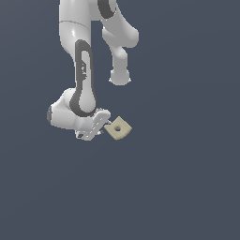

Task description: Pick up the object and move it to a goal position.

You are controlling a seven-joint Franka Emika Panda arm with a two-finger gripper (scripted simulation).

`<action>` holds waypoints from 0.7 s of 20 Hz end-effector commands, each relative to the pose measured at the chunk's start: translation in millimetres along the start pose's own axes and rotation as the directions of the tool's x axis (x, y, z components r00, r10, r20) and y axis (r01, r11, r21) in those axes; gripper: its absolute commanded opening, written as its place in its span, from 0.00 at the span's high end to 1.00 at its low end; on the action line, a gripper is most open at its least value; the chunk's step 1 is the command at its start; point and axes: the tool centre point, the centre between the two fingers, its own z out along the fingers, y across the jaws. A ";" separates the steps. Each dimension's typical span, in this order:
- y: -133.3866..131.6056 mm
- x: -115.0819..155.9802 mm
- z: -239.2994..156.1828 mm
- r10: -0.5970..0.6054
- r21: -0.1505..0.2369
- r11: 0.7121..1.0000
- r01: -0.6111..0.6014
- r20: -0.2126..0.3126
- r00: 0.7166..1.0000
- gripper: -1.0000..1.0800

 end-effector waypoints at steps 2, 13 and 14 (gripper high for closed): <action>-0.5 -0.4 13.2 -0.001 0.002 1.000 0.001 0.001 1.000 0.19; -0.8 -0.7 18.9 -0.002 0.002 1.000 0.002 0.001 1.000 1.00; -0.8 -0.7 18.9 -0.002 0.002 1.000 0.002 0.001 1.000 1.00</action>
